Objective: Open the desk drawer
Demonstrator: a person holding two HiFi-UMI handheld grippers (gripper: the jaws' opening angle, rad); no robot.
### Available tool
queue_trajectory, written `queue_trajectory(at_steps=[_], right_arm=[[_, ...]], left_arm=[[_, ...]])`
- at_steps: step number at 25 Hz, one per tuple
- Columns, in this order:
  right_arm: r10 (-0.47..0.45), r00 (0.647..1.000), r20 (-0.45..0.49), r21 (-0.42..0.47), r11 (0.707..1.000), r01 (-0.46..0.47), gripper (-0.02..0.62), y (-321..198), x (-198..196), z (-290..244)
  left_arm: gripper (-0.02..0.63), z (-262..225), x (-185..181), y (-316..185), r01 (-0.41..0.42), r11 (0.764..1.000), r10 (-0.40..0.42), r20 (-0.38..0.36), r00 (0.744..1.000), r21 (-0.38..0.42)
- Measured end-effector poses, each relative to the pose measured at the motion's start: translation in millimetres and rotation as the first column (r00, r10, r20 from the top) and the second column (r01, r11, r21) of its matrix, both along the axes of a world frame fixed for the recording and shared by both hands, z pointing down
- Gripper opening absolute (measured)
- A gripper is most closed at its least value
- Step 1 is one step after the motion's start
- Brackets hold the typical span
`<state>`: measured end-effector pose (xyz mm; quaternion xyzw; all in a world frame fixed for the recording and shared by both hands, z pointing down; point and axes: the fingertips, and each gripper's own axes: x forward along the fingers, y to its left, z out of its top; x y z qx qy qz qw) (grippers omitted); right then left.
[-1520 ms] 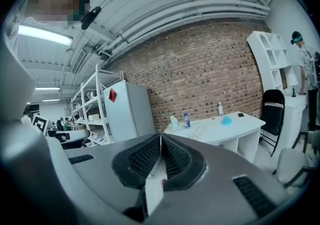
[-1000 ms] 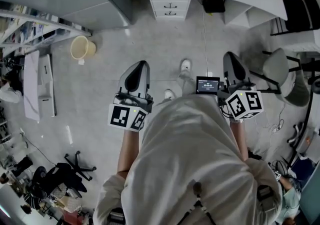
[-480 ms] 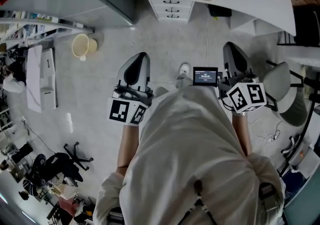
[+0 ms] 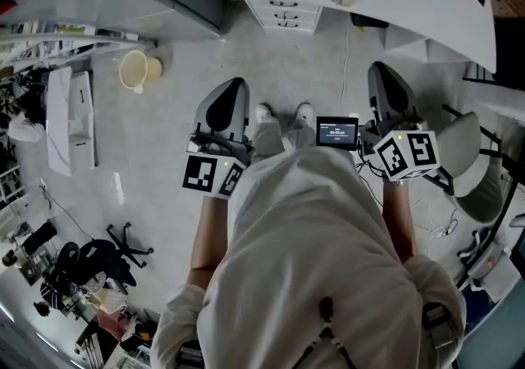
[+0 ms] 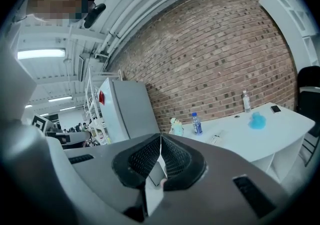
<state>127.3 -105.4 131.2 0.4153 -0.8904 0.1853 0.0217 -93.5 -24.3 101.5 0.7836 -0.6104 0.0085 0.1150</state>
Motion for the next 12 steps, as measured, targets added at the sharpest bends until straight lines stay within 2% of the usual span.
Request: queue_trajectory(at_steps=[5, 12], right_arm=[[-0.017, 1.000, 0.007, -0.017, 1.000, 0.017, 0.028, -11.0, -20.1, 10.5], [-0.025, 1.000, -0.011, -0.065, 0.998, 0.025, 0.028, -30.7, -48.6, 48.1]], left_arm=[[0.009, 24.7, 6.8, -31.2, -0.075, 0.996, 0.078, 0.054, 0.996, -0.042], [0.009, 82.5, 15.0, -79.6, -0.165, 0.983, 0.167, 0.023, 0.986, -0.082]])
